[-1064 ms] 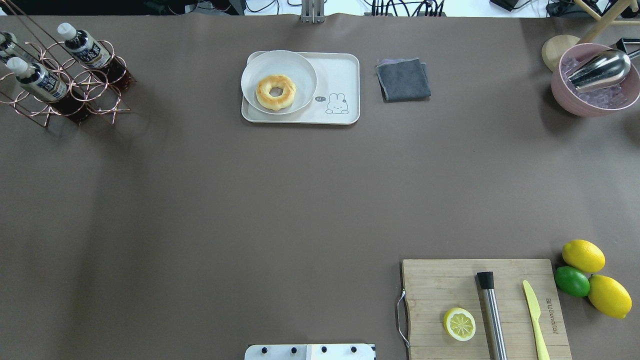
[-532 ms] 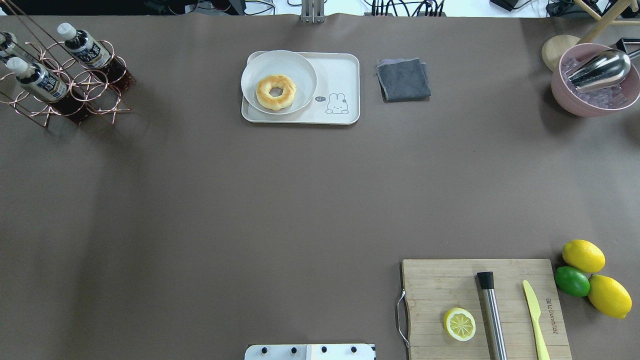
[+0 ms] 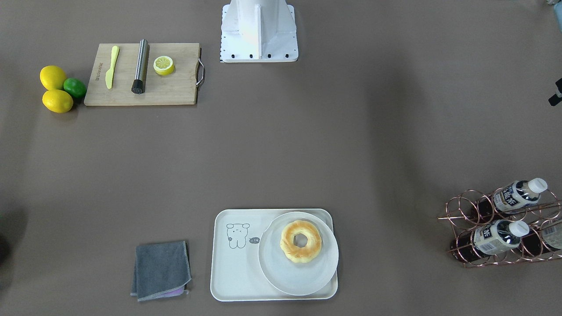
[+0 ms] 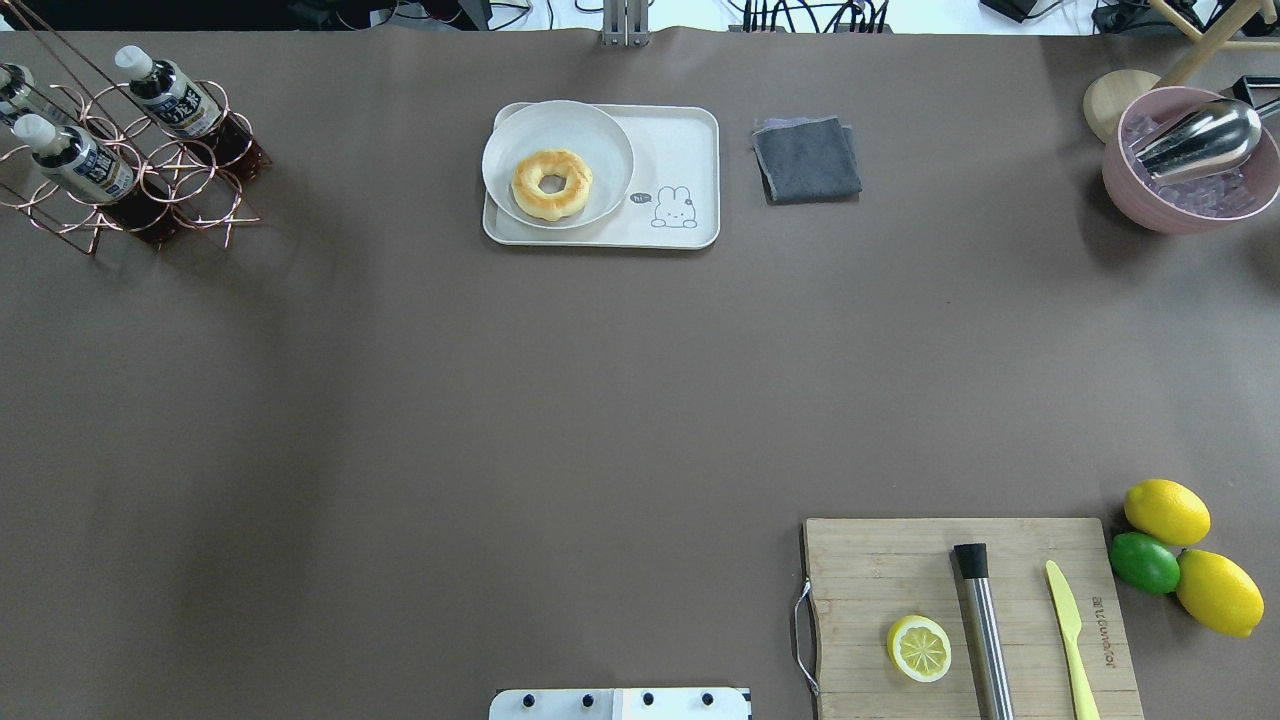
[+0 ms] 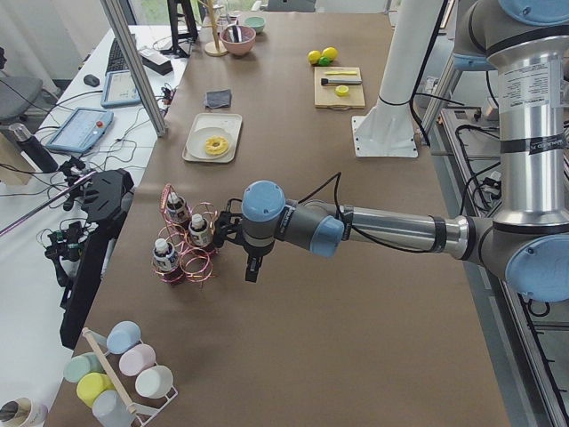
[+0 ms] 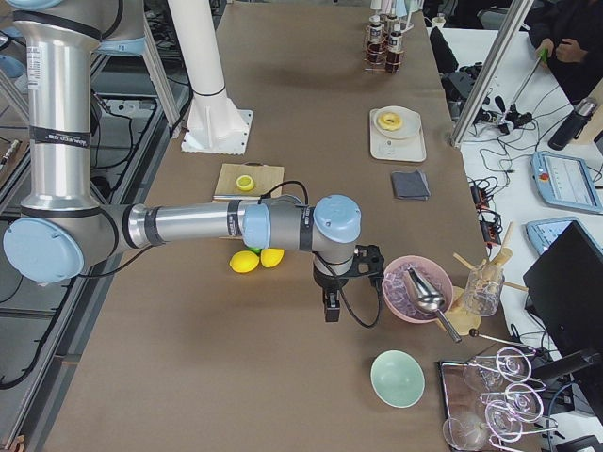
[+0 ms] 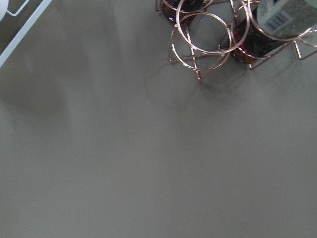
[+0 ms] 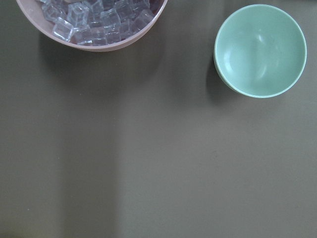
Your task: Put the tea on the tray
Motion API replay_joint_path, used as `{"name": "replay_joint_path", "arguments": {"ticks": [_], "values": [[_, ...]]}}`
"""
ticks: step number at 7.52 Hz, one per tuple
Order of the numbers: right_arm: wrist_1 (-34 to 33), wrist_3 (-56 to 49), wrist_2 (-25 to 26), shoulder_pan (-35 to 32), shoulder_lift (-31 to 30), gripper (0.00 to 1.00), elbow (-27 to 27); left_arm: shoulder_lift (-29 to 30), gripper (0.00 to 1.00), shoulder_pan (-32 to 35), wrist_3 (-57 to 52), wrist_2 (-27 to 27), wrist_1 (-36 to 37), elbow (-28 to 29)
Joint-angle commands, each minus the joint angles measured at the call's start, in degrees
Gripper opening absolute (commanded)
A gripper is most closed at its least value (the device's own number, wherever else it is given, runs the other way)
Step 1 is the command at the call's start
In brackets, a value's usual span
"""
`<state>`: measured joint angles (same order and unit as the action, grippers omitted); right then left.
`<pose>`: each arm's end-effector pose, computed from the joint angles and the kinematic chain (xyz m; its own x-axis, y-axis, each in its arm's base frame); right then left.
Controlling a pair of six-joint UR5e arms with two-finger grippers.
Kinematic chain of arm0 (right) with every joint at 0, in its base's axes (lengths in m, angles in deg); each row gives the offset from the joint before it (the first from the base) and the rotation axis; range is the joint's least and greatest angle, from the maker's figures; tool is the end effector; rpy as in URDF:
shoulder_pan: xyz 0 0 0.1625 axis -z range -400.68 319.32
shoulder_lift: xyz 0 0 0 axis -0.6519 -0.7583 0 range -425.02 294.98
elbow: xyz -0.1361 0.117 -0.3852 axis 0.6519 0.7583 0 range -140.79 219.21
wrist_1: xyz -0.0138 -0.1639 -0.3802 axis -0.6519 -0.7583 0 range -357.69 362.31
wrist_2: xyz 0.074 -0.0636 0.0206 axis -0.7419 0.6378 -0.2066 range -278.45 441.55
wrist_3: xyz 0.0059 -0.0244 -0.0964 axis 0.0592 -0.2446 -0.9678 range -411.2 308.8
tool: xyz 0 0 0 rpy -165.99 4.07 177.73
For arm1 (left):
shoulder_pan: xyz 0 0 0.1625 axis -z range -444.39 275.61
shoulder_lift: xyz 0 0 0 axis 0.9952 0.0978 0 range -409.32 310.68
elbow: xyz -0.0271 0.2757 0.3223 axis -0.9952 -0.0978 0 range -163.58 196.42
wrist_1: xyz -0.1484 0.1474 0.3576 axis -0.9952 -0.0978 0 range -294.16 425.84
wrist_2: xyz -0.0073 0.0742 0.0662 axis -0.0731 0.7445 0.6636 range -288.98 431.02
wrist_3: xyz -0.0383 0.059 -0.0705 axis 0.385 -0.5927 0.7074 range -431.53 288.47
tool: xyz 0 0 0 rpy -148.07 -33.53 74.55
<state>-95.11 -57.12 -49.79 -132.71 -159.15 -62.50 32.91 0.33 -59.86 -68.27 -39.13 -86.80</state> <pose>0.0836 -0.4555 0.6092 0.7500 -0.0785 0.6568 0.0422 0.9966 0.0710 -0.0162 -0.4525 0.5724 0.6296 0.1279 -0.7663 0.0418 0.9794 0.1978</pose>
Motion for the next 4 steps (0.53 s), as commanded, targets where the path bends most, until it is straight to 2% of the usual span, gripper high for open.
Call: {"name": "replay_joint_path", "arguments": {"ticks": [1,3,4], "values": [[0.1,-0.6,-1.4,0.0,-0.1,1.0,-0.2,4.4,0.99,-5.4,16.9,4.5,-2.4,-2.5],[0.0,-0.7,-1.6,0.0,-0.1,1.0,-0.2,9.2,0.99,-10.7,17.5,13.3,-2.1,-1.6],[0.0,-0.3,-1.9,0.0,-0.4,1.0,-0.2,12.2,0.99,-10.9,17.5,13.3,-2.0,0.5]]}}
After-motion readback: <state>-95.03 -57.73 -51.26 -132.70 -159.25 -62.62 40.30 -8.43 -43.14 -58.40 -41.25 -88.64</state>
